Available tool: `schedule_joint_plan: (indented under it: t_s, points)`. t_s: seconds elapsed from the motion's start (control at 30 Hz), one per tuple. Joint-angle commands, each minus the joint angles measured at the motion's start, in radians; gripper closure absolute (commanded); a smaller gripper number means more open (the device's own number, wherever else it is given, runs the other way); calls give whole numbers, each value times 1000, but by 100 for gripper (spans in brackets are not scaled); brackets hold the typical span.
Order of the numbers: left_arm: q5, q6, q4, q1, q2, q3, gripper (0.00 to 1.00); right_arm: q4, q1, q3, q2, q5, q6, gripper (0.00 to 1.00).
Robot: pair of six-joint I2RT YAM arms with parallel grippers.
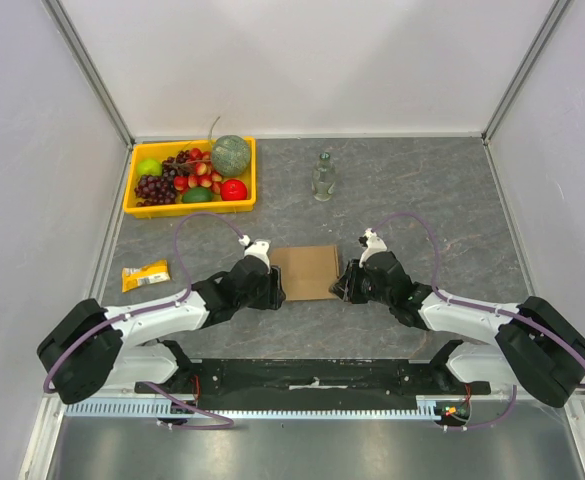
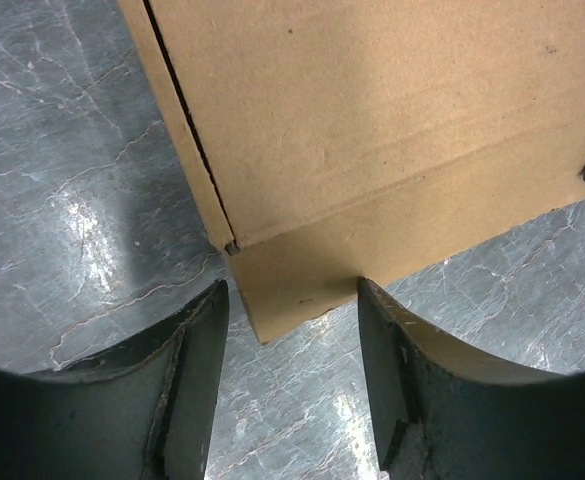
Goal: Fold the paper box
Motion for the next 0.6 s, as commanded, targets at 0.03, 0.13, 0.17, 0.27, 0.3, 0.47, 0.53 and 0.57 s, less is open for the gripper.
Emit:
schedule_joint_plan:
  t_s: [0.03,0.13,0.17,0.27,0.3,0.47,0.53,0.57]
  points:
    - [-39,36,-40,-4,-46,30,36,58,-7,11,7,-17,5,69]
    - [-54,42,-69,-4,-63,36,32,58,-11,16,11,-17,3,69]
    - [-58,44,-82,-6,-72,40,31,58,-11,17,10,-18,3,68]
    - [-71,48,-121,-6,-111,46,30,56,-14,19,11,-20,0,68]
    - [-74,50,-133,-6,-123,46,29,55,-15,19,11,-18,0,69]
    - [-91,62,-219,-4,-227,85,29,55,-20,24,17,-24,-1,69]
    - [-103,79,-230,-4,-267,117,30,56,-23,25,17,-27,-4,68]
    - [-108,90,-230,-4,-285,134,31,55,-23,25,21,-27,-6,69]
